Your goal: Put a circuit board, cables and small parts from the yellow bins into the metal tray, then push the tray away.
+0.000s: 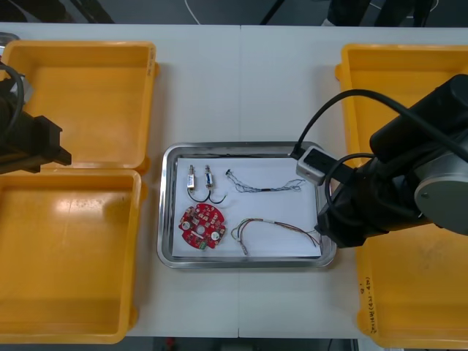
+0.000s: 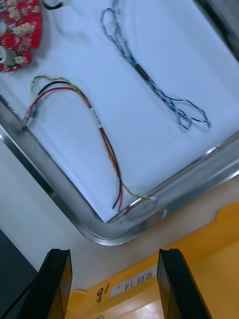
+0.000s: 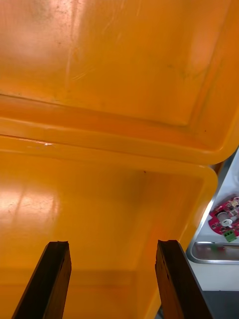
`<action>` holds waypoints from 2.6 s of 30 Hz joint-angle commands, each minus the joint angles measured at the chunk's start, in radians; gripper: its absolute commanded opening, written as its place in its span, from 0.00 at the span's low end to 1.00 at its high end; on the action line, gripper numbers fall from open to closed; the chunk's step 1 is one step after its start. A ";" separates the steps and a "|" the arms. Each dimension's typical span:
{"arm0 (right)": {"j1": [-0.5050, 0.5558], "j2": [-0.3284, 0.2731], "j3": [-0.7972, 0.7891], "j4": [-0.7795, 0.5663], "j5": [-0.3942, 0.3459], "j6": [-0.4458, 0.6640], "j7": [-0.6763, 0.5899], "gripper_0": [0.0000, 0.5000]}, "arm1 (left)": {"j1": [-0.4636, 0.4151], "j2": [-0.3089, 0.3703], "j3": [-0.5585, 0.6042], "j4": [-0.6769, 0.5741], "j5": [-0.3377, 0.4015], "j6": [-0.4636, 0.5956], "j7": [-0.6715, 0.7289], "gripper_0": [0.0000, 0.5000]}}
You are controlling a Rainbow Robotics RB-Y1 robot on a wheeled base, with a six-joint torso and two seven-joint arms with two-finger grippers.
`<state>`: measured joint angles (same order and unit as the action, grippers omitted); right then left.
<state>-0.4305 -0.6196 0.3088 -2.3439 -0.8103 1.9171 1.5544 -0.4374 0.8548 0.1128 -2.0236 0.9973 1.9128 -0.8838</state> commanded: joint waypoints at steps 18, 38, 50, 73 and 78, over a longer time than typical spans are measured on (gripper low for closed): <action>-0.312 0.026 0.618 0.098 0.218 -0.188 -0.007 1.00 | 0.163 0.082 0.168 -0.029 -0.022 0.007 -0.365 1.00; -0.384 0.110 0.859 0.291 0.226 -0.303 -0.034 1.00 | 0.184 0.090 0.177 -0.029 -0.065 0.007 -0.395 1.00; -0.384 0.146 0.949 0.301 0.339 -0.305 -0.050 1.00 | 0.190 0.090 0.176 -0.029 -0.065 0.007 -0.397 1.00; -0.383 0.185 0.949 0.360 0.362 -0.319 -0.050 0.65 | 0.190 0.090 0.176 -0.029 -0.065 0.007 -0.397 1.00; -0.383 0.185 0.951 0.359 0.379 -0.320 -0.050 0.20 | 0.190 0.090 0.176 -0.029 -0.065 0.007 -0.397 1.00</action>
<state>-0.7869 -0.4594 1.2472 -1.9708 -0.4494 1.6079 1.5467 -0.2653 0.8983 0.2588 -2.0258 0.9418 1.9129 -1.1856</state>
